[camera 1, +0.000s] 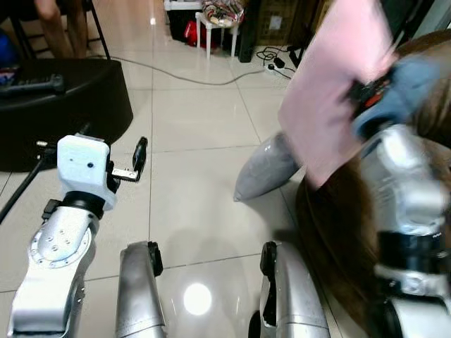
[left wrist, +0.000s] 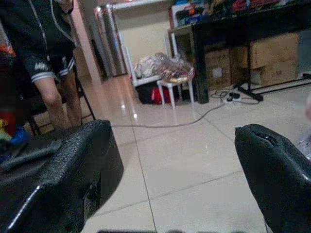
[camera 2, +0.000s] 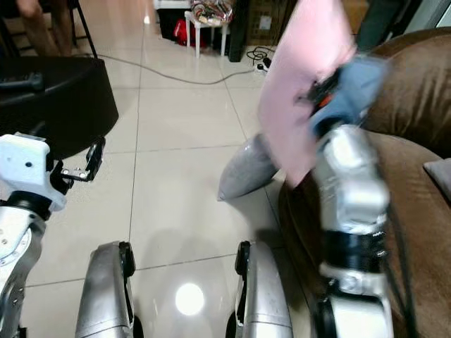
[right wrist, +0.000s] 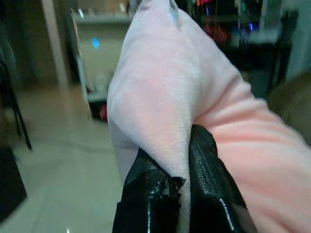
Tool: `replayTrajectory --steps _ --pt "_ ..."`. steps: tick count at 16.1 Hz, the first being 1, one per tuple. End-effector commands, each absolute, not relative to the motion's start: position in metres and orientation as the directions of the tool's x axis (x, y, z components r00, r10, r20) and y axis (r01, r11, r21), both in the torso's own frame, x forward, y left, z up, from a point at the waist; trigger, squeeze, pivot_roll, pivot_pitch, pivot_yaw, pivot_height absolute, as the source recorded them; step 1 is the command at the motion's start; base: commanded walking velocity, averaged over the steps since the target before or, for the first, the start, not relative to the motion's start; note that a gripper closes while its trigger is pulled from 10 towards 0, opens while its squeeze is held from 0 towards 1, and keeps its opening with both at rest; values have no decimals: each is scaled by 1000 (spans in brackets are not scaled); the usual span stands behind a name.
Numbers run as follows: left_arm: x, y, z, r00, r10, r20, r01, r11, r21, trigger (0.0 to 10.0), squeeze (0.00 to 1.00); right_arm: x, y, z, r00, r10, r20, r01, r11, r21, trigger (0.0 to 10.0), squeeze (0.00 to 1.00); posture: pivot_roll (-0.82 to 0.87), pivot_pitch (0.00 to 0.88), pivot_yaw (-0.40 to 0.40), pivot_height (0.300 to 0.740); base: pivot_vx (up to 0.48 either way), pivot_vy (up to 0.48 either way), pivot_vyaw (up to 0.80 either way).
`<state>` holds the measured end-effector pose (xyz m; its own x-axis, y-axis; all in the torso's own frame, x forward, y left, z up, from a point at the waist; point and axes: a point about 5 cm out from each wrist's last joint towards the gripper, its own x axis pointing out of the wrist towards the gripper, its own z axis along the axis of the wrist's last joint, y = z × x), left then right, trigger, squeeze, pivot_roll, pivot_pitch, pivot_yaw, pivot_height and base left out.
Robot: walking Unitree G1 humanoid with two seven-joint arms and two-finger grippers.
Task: Move the pillow to the sofa from floor
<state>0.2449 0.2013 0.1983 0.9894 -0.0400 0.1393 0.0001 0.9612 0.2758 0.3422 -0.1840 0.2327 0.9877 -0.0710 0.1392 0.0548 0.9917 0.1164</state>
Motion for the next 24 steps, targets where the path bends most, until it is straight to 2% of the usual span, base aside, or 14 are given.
replayTrajectory --steps 1,6,12,19,24 --pt "246 202 194 992 -24 124 -12 959 283 10000 541 340 -182 242 981 -82 176 63 992 108 10000 0 -15 0 -76 514 0 0 0" --pt "246 208 182 997 20 74 -41 952 303 10000 541 334 -162 220 995 -38 90 27 992 120 10000 0 -23 0 -68 564 0 0 0" --pt "247 202 176 998 6 67 -26 949 313 10000 545 328 -163 215 995 -57 79 45 987 154 10000 0 -14 0 -53 619 0 0 0" --pt "246 207 173 996 36 82 -62 937 344 10000 533 323 -164 199 998 -48 33 42 986 160 10000 0 -3 0 -58 684 0 0 0" --pt "237 219 151 999 50 14 -52 924 379 10000 502 309 -165 161 996 -48 -75 58 989 138 10000 0 -9 0 -55 740 0 0 0"
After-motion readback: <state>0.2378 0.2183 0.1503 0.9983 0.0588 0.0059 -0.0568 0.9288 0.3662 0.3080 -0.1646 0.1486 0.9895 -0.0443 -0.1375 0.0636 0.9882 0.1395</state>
